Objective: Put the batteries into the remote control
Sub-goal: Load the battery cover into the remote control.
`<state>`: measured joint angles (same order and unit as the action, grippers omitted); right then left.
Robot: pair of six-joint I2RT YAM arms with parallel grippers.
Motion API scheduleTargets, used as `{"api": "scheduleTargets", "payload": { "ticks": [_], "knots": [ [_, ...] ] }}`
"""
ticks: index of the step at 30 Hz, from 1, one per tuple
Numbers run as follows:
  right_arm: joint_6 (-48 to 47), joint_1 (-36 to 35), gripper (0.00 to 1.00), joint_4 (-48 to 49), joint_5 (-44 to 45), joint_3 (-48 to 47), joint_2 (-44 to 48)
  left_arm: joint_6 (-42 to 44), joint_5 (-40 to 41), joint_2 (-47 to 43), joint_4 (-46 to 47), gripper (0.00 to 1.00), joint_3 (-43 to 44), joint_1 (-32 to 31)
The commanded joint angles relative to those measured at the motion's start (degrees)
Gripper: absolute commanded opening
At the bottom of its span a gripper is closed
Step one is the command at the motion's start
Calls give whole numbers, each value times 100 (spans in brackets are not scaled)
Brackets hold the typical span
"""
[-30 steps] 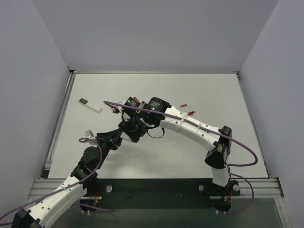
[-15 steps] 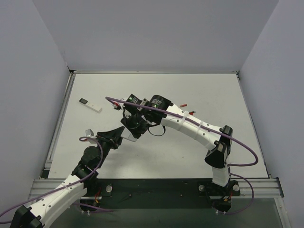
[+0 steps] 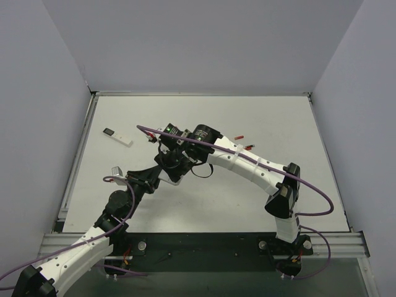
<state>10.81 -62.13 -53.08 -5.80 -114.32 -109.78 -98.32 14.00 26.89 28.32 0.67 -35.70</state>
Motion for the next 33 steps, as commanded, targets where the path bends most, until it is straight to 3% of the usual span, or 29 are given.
{"api": "scheduleTargets", "payload": {
  "ticks": [1, 11, 23, 33],
  "knots": [
    [71, 17, 51, -264, 352, 50, -158, -179, -82, -106, 1457, 0, -418, -33],
    [193, 139, 51, -177, 343, 436, 0, -205, 76, -386, 1572, 0, -541, -33],
    [852, 772, 47, 1018, -1009, 1806, 764, -178, 340, -554, 2046, 0, -743, -33],
    [1757, 1097, 30, 2484, -2091, 2940, 1239, -275, 472, -317, 2670, 0, -761, -33]
  ]
}}
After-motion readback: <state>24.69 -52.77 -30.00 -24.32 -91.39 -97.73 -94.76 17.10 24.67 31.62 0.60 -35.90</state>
